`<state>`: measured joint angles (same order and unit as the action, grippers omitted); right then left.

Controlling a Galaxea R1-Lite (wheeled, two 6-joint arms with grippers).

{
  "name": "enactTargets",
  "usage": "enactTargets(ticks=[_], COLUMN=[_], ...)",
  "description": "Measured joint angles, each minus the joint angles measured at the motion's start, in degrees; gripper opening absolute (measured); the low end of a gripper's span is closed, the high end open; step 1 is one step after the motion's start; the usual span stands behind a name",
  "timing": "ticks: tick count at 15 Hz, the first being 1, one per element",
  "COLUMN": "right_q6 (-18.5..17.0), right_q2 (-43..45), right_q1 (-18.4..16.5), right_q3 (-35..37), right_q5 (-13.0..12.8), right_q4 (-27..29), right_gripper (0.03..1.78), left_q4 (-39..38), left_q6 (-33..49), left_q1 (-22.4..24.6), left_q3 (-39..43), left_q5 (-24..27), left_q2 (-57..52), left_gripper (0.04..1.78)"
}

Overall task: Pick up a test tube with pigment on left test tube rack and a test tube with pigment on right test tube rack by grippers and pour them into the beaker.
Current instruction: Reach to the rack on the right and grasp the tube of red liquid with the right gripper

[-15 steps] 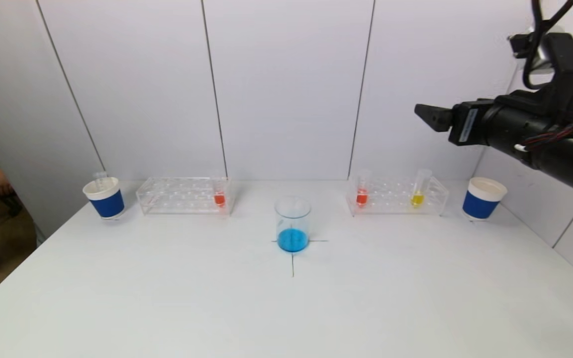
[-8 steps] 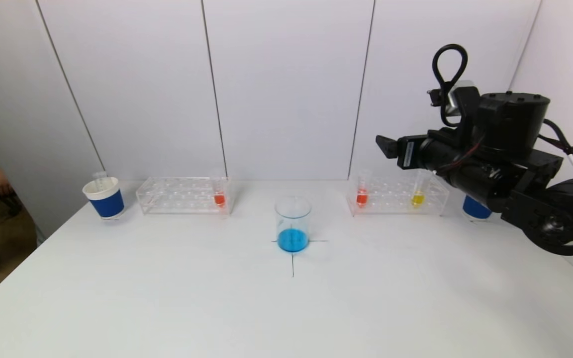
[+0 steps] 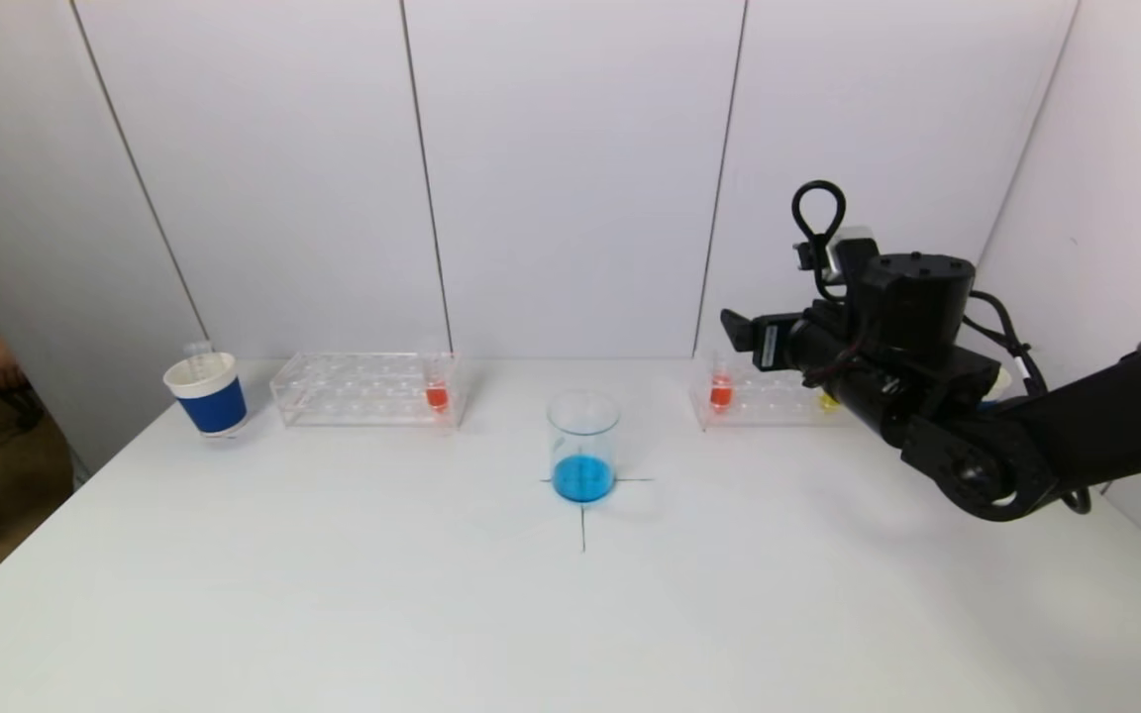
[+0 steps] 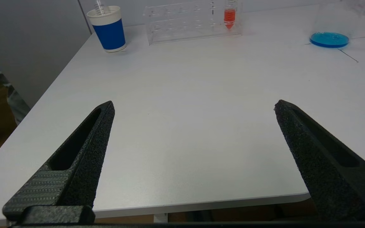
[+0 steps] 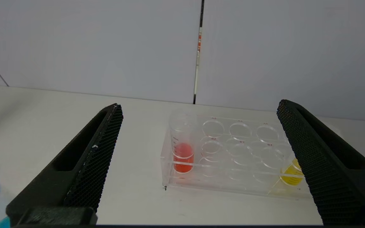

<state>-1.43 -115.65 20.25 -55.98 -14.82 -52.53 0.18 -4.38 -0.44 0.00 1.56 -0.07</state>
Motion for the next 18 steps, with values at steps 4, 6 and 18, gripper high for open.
enactTargets(ticks=[4,6,18], right_q6=[0.0,0.0,0.1], right_q2=[-4.9,-7.1,-15.2], right_q1=[-0.2,-0.2,0.3], right_q3=[0.2,0.2,-0.4], right_q5=[-1.0,-1.2,-2.0], right_q4=[-5.5,-7.2,-13.0], right_gripper=[1.77,1.77,1.77], left_q4=[0.0,0.0,0.0], left_q6=[0.0,0.0,0.0], left_q1=[0.0,0.0,0.0], left_q3=[0.0,0.0,0.0], left_q5=[0.0,0.0,0.0], left_q2=[0.0,0.0,0.0], left_gripper=[1.76,1.76,1.76])
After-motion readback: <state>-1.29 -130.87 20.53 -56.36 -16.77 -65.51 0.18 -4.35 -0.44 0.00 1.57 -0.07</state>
